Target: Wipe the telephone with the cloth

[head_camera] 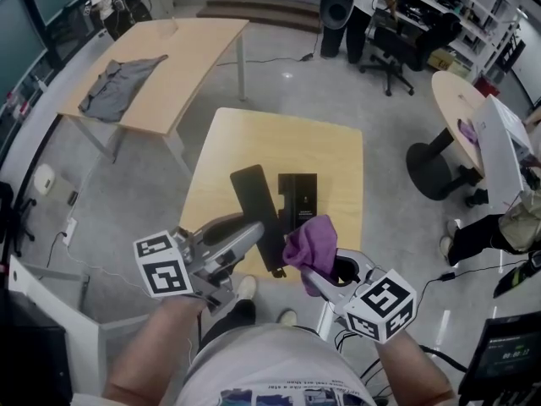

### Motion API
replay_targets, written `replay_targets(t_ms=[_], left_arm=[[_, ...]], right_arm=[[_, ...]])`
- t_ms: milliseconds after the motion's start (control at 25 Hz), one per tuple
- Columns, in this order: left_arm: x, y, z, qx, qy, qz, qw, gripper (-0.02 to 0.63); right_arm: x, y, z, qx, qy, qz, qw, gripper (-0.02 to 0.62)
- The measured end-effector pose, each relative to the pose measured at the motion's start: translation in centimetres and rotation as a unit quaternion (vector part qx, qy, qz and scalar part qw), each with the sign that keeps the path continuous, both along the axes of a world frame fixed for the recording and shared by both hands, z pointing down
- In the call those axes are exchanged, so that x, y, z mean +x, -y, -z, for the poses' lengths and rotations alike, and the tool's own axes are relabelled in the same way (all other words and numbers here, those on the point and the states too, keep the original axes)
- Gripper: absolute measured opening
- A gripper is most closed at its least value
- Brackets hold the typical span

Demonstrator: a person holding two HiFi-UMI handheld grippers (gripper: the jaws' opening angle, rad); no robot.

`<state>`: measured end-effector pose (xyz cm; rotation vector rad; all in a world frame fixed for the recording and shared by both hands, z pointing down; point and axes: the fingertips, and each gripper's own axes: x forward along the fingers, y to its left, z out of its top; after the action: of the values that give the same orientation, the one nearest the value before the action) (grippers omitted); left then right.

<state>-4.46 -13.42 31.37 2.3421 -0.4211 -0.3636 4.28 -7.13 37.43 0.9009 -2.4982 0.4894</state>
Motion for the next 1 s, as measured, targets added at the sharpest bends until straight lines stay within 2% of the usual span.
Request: replay_targets(t_ms=[240,360,600,760,1000], left_arm=[[0.3,-0.7,0.3,0.004,-0.001,-0.014,0.9999,0.081],[1.0,-1.4,0.2,0.004,0.000,-0.029,0.9996,0.081],[2.7,-3.1,0.0,0.004,-0.006,-0.066,0.9978,0.081],[3.2,-4.0,-0.1,0.002,-0.010,-0.084,0.9964,0.081],[2.7,-3.8,0.0,-0.002,-0.023,-0.085,0.9961,0.081]], right_arm=[[2.0,2.8,1.3,0.017,0.006,-0.037,0.999,0.115],[1.6,4.9,3.5,0.043,0.020,-0.036,0.998,0.115],[-0.9,8.4,7.3,0.086,0.044,-0.012,0.995,0.115],[-2.9,8.9,8.5,0.098,0.061,0.027,0.993,0.115],[-3.9,7.8,7.2,0.084,0.071,0.065,0.992,0.114]])
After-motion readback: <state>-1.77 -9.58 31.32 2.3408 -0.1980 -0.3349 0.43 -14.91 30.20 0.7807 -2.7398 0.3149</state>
